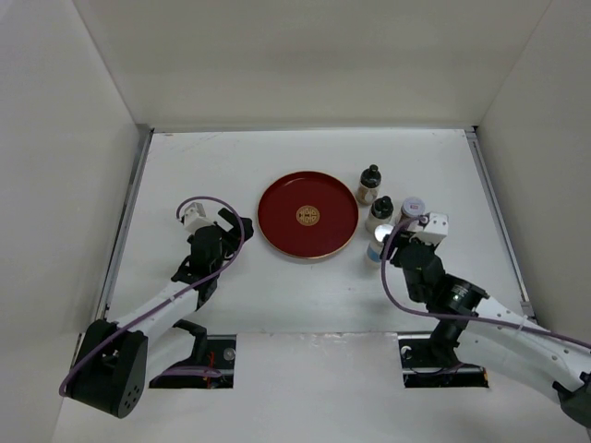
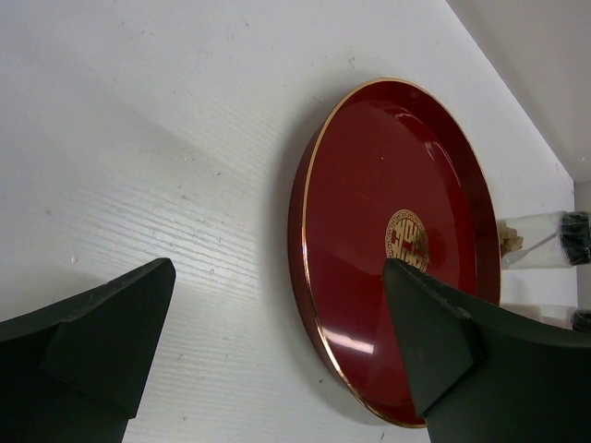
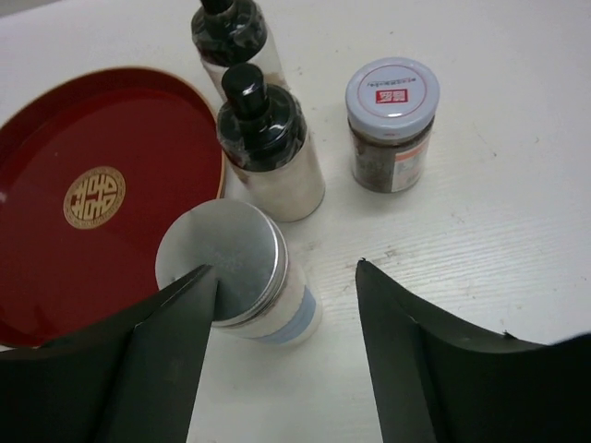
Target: Organize the condiment bottles
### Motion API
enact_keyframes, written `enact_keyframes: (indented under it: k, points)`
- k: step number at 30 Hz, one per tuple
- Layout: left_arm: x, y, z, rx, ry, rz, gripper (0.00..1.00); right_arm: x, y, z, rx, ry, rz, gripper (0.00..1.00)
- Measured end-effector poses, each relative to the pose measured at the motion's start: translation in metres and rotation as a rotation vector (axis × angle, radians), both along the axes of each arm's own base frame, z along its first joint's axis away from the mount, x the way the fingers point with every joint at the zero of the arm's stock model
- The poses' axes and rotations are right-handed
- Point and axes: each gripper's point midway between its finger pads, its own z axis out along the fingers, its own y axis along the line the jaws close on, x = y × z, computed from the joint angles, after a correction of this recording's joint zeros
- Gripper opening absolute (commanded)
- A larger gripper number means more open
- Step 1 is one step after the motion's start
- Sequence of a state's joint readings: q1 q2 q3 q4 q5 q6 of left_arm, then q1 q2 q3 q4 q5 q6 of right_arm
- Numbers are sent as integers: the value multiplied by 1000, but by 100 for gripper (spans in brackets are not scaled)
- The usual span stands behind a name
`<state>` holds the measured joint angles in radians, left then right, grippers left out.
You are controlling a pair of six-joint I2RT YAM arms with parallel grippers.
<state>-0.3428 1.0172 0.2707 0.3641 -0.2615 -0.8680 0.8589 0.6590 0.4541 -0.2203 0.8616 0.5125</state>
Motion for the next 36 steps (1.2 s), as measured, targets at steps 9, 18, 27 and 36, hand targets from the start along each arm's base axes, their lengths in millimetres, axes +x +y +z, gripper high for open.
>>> enact_keyframes:
  k: [9,18,27,36]
  points:
    - [0,-2,2,-2,-6,-7,100,15,21,0,-42,20,42,100]
    - [0,-4,1,-2,-5,-11,100,7,38,20,12,-39,119,100]
    - [0,-4,1,-2,-5,-13,100,0,61,2,-26,16,206,100]
    - [0,-5,-3,2,4,-15,100,6,66,-36,-151,107,207,75]
